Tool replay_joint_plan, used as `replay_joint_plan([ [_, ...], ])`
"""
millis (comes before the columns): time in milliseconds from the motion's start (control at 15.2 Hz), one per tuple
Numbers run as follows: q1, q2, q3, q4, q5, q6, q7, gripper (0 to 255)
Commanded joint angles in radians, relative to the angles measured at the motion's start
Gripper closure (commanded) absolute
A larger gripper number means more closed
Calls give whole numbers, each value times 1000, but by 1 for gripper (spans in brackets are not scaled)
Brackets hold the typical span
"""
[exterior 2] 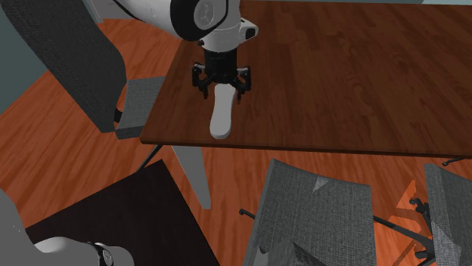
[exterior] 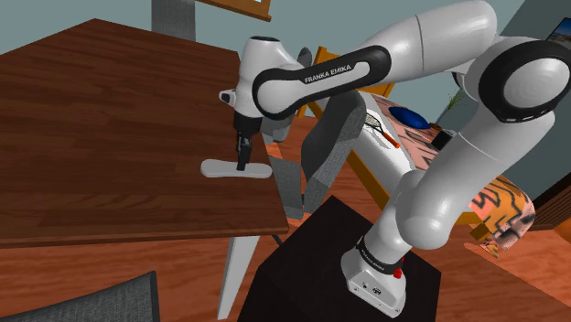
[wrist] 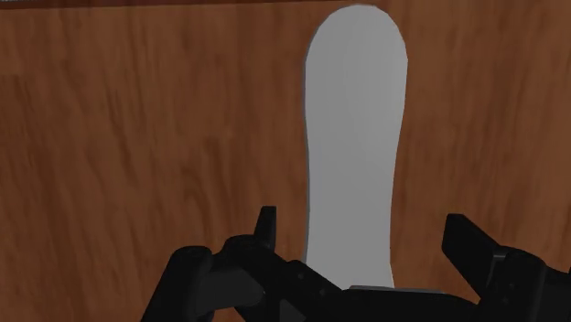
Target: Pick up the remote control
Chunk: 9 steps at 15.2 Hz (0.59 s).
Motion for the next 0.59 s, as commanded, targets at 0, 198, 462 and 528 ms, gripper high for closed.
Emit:
replay_joint_plan([
  [0, 1, 16, 1, -11, -2, 26, -4, 0],
  [198, 1, 38, 2, -30, -4, 67, -2, 0],
  [462, 0, 49, 1, -40, -5, 89, -3, 255],
  [528, 0, 49, 1, -41, -5, 89, -3, 255],
])
